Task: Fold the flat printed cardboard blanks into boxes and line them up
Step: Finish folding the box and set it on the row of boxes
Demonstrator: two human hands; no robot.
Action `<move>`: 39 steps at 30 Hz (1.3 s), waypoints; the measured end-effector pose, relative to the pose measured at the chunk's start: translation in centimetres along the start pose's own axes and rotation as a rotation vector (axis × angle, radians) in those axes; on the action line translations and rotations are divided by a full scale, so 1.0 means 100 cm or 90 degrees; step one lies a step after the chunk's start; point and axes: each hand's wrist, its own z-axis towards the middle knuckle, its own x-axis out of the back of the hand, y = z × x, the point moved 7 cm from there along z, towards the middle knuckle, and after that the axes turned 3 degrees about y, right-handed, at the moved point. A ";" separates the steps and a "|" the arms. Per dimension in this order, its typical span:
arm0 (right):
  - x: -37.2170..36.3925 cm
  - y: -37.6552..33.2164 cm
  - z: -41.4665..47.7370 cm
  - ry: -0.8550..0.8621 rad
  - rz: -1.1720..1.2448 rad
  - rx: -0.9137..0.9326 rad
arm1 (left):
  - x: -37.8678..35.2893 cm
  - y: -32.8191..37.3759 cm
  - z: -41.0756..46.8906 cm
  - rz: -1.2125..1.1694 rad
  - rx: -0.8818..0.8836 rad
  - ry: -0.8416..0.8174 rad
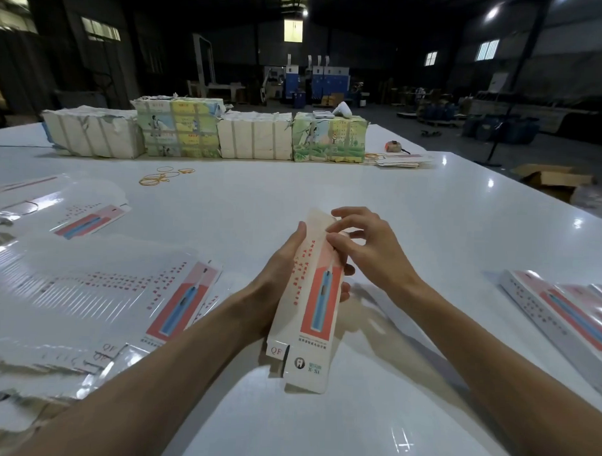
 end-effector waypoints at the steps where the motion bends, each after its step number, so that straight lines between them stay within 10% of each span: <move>1: 0.003 0.001 0.001 0.004 0.018 -0.013 | -0.005 0.004 -0.001 -0.017 -0.006 -0.026; 16: 0.011 -0.005 0.001 -0.122 0.281 -0.099 | -0.028 0.016 -0.005 -0.003 0.039 -0.119; 27: -0.032 -0.001 -0.020 -0.143 0.386 -0.153 | -0.015 0.011 -0.007 -0.314 0.042 -0.131; 35: -0.012 0.007 -0.009 -0.020 0.301 -0.127 | 0.013 0.014 0.000 0.001 -0.134 0.176; 39: -0.005 0.008 -0.007 0.013 0.263 -0.110 | -0.002 0.027 0.000 0.040 -0.226 0.116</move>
